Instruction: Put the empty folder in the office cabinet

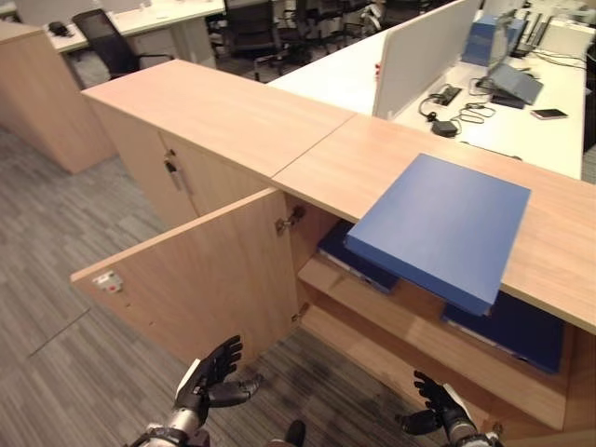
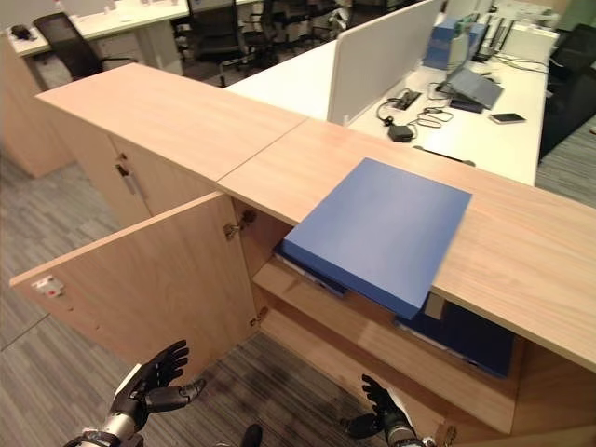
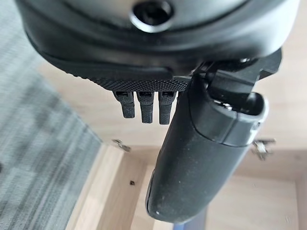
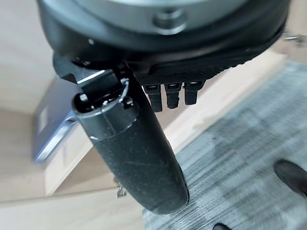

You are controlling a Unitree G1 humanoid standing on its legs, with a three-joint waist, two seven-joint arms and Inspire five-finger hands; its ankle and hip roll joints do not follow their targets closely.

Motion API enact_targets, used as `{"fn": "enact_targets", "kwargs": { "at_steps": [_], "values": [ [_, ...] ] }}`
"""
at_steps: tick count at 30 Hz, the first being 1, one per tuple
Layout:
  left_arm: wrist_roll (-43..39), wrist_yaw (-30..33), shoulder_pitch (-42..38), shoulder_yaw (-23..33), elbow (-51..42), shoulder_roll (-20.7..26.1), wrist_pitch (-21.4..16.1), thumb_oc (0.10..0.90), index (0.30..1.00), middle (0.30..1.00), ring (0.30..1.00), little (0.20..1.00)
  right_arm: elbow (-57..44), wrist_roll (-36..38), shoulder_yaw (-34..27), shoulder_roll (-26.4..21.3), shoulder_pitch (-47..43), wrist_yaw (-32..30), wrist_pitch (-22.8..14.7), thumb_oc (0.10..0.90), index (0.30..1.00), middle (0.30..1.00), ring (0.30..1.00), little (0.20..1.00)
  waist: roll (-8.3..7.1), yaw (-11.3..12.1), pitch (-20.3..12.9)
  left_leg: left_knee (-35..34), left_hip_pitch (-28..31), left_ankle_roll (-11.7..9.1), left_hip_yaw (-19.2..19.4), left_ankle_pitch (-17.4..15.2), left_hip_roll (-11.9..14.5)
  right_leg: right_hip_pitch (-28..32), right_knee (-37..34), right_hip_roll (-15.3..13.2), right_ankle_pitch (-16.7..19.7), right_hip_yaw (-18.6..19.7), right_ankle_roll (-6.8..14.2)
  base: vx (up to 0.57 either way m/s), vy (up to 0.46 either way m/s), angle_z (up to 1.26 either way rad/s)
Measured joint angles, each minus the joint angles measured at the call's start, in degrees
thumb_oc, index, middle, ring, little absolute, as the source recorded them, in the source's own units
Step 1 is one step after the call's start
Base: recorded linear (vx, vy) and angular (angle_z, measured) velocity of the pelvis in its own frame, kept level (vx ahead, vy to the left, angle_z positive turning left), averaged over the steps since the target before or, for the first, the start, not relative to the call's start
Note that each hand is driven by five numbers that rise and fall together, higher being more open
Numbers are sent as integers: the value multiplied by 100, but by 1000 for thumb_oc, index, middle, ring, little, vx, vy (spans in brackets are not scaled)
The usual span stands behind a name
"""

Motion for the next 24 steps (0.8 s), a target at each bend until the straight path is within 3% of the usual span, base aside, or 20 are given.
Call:
{"fn": "enact_targets", "kwargs": {
  "at_steps": [3,5,10,14,19,24],
  "values": [
    [0,-2,2,1,-8,1,0,800,900,900,900,900,1,46,-2,29,-34,-1,8,800,900,900,900,900,26,-7,-10,9,23,23,247,-39,38,-93,1,7,63,224,-7,6,39,-51],
    [0,-7,-1,0,-132,2,21,800,900,900,900,900,0,116,-2,41,-12,-3,20,800,900,900,900,900,21,-136,-7,8,74,37,403,-51,52,-133,1,-3,82,362,-24,19,48,-38],
    [34,18,-90,-1,-647,1,21,800,900,900,900,900,0,183,-7,81,-14,-60,88,800,900,900,900,900,22,-228,-9,7,154,28,520,-77,74,-117,0,8,100,517,-22,32,19,-14],
    [829,435,-100,48,-1523,75,-54,800,900,900,900,900,11,223,-5,207,-19,-135,99,800,900,900,900,900,15,-291,-12,-13,189,4,527,-116,77,-87,0,7,114,532,-22,15,5,-1],
    [1849,1313,-179,394,-2896,232,-477,800,900,900,900,900,37,229,30,332,51,-244,98,800,900,900,900,900,-21,-314,-25,-14,259,2,563,-126,69,-38,0,-5,134,539,-10,41,-9,-4],
    [4000,2572,-289,765,-3391,681,-717,800,900,900,900,900,64,394,90,435,182,-408,94,800,900,900,900,900,-84,-320,-134,-14,304,26,600,-133,64,-7,0,-11,133,565,-10,34,-1,-3]
  ]
}}
